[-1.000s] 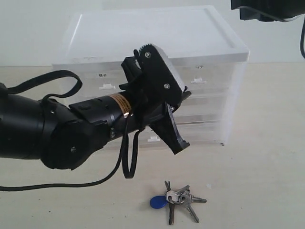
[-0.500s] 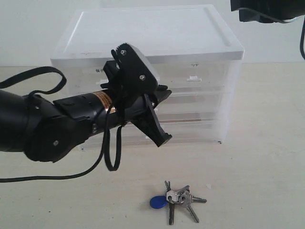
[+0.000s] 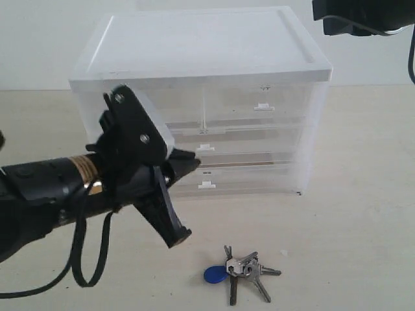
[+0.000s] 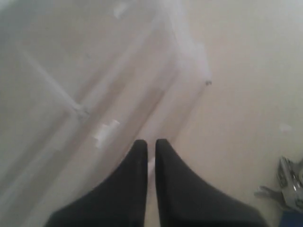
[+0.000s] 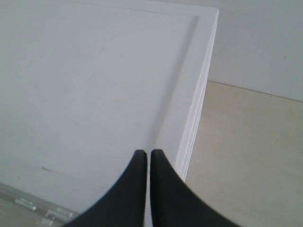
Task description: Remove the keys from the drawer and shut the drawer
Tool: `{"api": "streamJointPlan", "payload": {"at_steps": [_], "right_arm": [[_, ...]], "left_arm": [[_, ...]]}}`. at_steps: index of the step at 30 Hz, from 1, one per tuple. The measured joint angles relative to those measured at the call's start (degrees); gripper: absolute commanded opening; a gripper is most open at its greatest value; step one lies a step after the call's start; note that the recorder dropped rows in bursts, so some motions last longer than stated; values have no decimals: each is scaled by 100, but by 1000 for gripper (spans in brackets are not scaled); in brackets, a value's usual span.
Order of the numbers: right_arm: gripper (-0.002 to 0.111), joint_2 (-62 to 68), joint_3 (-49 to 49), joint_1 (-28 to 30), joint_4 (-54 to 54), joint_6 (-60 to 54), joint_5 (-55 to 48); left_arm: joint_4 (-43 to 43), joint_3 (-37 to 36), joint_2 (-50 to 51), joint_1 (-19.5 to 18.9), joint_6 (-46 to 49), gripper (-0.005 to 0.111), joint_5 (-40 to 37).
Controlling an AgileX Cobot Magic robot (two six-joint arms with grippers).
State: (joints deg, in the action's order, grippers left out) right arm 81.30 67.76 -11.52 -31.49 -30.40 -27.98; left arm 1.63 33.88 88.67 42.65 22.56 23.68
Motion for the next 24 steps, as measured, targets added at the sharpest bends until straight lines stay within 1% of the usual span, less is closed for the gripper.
{"api": "streamJointPlan", "payload": {"at_steps": [3,7,11,15,21,24], "right_arm": [[0,0,0,-38,0,-11,-45],[0,0,0,-46,-11,-57,-71],[0,0,0,-46,-11,-67,-71],[0,0,0,-46,-11,-67,-71],[0,0,0,-46,-11,-67,-38],[0,0,0,-46,-11,-67,-38]], "left_arm": [[362,65,845,0,0,5,2],[263,248,1511,-84,168,5,316],[-438,531,1802,-346,680,5,532],[-684,770,2061,-607,859,5,561],[-766,928,2306,-692,909,5,549],[-766,928,2097,-692,912,5,243]]}}
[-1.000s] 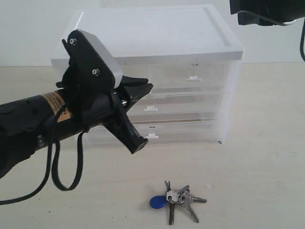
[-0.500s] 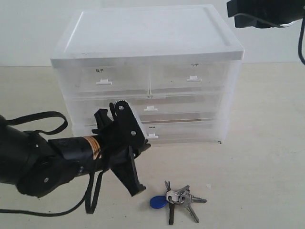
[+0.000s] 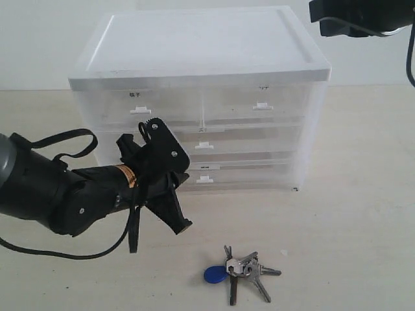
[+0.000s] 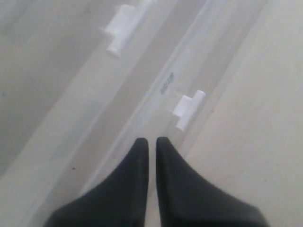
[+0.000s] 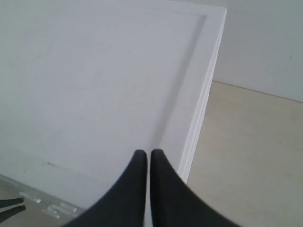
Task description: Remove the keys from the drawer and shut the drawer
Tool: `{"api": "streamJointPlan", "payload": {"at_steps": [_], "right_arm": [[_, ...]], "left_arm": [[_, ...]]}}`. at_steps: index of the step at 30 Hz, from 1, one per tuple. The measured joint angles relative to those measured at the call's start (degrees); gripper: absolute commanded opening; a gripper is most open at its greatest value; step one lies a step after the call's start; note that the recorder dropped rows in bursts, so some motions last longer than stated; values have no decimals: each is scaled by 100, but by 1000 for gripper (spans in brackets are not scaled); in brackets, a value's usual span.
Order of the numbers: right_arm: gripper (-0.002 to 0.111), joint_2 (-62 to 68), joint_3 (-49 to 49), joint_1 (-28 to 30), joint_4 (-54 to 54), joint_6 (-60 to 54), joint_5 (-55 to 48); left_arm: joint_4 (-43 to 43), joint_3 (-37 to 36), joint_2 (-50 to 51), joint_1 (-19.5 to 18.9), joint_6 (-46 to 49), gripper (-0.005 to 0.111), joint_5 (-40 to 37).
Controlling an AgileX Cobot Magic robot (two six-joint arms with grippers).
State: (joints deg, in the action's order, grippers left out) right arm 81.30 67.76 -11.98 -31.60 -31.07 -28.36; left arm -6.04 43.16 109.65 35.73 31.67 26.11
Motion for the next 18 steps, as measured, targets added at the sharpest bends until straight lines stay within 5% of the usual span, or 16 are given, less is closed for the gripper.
{"api": "streamJointPlan", "payload": {"at_steps": [8,18], "right_arm": [[0,-358,0,0,0,-28,0],[0,-2112,0,0,-9,-42,-166]], "left_arm": [[126,-956,-2525,775,-63,5,-88],[145,-2450,-7238,868,-1087,5,193]]}}
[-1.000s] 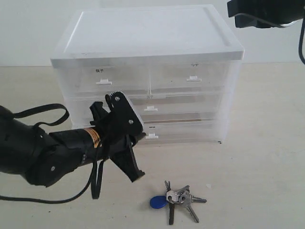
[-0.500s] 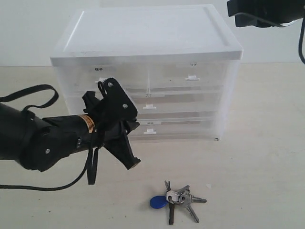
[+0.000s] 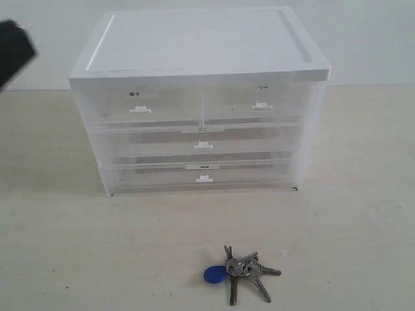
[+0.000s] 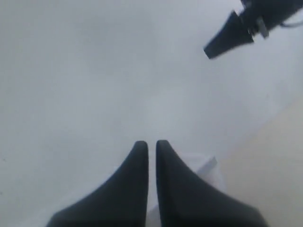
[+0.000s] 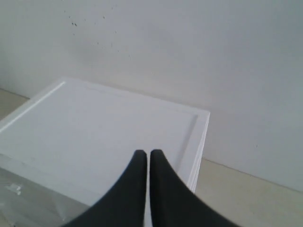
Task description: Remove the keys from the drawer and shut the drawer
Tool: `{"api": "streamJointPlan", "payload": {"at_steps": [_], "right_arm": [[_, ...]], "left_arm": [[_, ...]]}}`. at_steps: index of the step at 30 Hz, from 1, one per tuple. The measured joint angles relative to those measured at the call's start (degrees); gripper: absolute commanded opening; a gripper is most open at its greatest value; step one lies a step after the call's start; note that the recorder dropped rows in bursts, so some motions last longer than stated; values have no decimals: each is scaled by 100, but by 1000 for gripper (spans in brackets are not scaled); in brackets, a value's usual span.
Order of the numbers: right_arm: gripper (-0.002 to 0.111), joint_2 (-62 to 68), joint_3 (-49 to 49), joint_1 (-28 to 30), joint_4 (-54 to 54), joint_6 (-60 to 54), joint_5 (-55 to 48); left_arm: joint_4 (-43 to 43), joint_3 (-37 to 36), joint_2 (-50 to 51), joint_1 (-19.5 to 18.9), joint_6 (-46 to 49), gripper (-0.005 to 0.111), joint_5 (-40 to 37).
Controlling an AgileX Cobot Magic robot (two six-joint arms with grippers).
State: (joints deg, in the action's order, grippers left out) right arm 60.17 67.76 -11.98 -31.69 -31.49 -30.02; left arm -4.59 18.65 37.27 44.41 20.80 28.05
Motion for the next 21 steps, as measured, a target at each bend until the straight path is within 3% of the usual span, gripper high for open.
{"api": "streamJointPlan", "payload": {"at_steps": [10,21], "right_arm": [[0,-1820,-1134,0,0,0,823],[0,-4449,-2382,0,0,27,1239]], "left_arm": [[-32,-827,-2776,0,-730,5,61],[-32,-1065,-3693,0,-899,5,-869]]}}
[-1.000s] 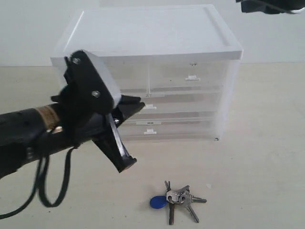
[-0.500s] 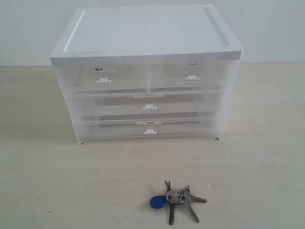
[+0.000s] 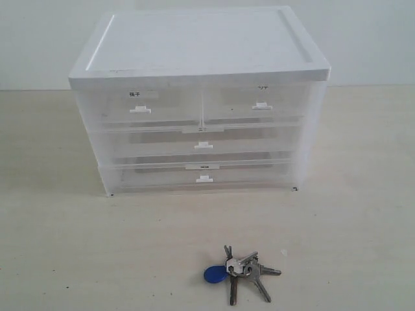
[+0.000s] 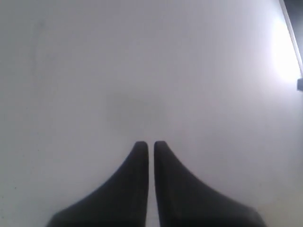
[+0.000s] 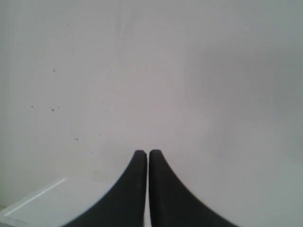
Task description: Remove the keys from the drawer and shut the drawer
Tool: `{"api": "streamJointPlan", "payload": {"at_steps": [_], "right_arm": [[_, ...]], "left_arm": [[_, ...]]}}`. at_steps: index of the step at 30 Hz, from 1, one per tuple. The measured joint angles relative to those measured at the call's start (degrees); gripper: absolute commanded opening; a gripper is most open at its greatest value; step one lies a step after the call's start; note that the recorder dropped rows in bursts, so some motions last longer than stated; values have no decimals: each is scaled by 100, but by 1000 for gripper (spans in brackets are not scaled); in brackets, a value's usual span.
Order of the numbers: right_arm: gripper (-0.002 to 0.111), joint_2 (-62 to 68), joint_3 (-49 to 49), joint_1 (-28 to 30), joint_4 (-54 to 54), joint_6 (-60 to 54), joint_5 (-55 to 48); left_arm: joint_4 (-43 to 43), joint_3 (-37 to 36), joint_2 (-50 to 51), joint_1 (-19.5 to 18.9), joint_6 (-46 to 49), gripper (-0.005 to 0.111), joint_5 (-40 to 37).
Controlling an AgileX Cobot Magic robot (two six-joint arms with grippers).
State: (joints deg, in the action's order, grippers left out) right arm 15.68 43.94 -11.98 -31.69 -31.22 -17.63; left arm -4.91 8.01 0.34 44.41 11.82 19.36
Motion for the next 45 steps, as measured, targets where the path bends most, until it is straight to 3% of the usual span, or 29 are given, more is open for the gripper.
{"api": "streamJointPlan", "payload": {"at_steps": [7,13,25,34,45], "right_arm": [[0,-1398,-551,0,-10,109,-243],[0,-1547,-646,0,-22,282,-1092],[0,-1547,-685,0,-22,532,-2453],[0,-1547,-685,0,-22,1618,-2514],[0,-1547,-685,0,-22,1792,-2514]], "left_arm": [[-22,-9,-22,0,-12,5,-1344],[-22,-12,-22,0,-174,5,-2147],[-22,-22,-22,0,-299,5,-2225],[-22,-22,-22,0,-299,5,-2234],[-22,-22,-22,0,-299,5,-2234]]}}
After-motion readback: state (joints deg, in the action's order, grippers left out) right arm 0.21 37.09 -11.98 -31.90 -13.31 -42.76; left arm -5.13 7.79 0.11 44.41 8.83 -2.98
